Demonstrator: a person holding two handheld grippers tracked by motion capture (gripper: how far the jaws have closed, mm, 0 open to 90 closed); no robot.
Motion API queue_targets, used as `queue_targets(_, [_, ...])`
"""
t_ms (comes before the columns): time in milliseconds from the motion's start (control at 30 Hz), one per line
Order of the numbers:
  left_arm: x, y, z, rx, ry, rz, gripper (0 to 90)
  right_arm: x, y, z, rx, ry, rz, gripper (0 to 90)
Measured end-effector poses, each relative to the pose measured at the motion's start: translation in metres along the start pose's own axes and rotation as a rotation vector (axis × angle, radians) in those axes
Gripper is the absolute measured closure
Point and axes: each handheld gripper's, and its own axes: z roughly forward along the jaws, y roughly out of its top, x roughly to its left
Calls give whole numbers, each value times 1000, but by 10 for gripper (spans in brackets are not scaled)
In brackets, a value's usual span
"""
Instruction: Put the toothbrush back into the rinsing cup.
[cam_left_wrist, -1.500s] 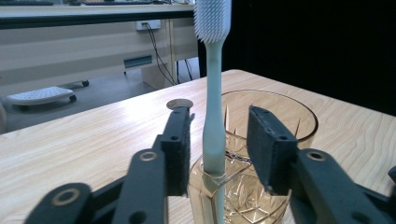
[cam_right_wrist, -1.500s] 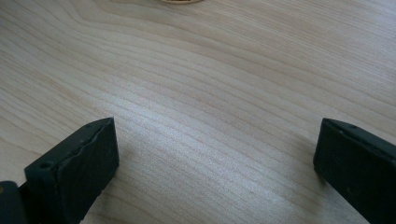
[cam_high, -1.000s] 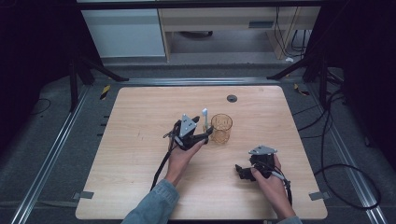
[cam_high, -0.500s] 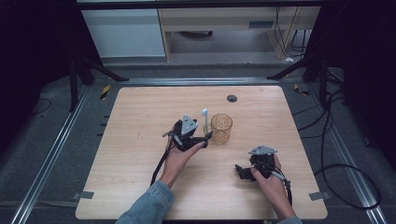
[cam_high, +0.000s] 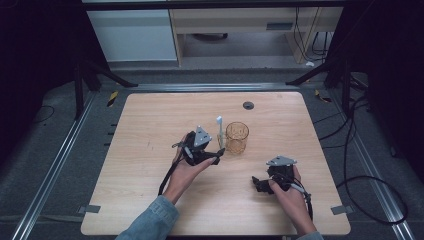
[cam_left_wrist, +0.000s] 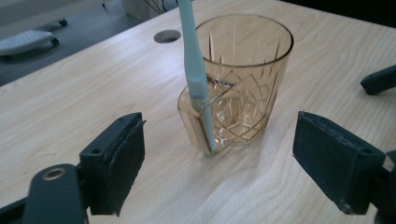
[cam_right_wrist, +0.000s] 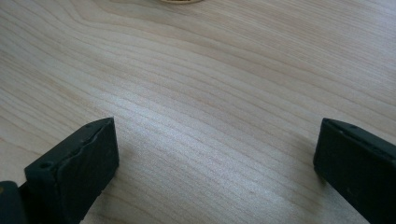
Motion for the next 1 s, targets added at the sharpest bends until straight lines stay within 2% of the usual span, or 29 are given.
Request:
queue_targets(233, [1,-1,-4,51,-14,0,136,0,0,0,0,0,0,4])
queue_targets(267, [2,-2,-6,72,-6,0,135,0,0,0,0,0,0,4])
queue_targets(500, [10,-6,-15,121,12,-2,122,0,0,0,0,0,0,4])
queue_targets(533, [15,-8,-19,138,21,-8,121,0,0,0,-1,0,-1,4])
queue_targets(567, [15,-8,-19,138,21,-8,117,0,0,0,-1,0,-1,4])
queue_targets(600, [21,-13,-22,173,31,-9,113,0,0,0,0,0,0,4])
queue_targets(633, [21,-13,-22,173,31,-9,113,0,0,0,0,0,0,4])
queue_targets(733, [36,-26,-32,216,59,-23,112,0,0,0,-1,2,-4,4])
queue_targets(833, [43,-31,-37,222,66,-41,108,0,0,0,-1,3,-4,4])
queue_targets(1000, [64,-46,-55,243,110,-73,104,0,0,0,-1,3,-5,4])
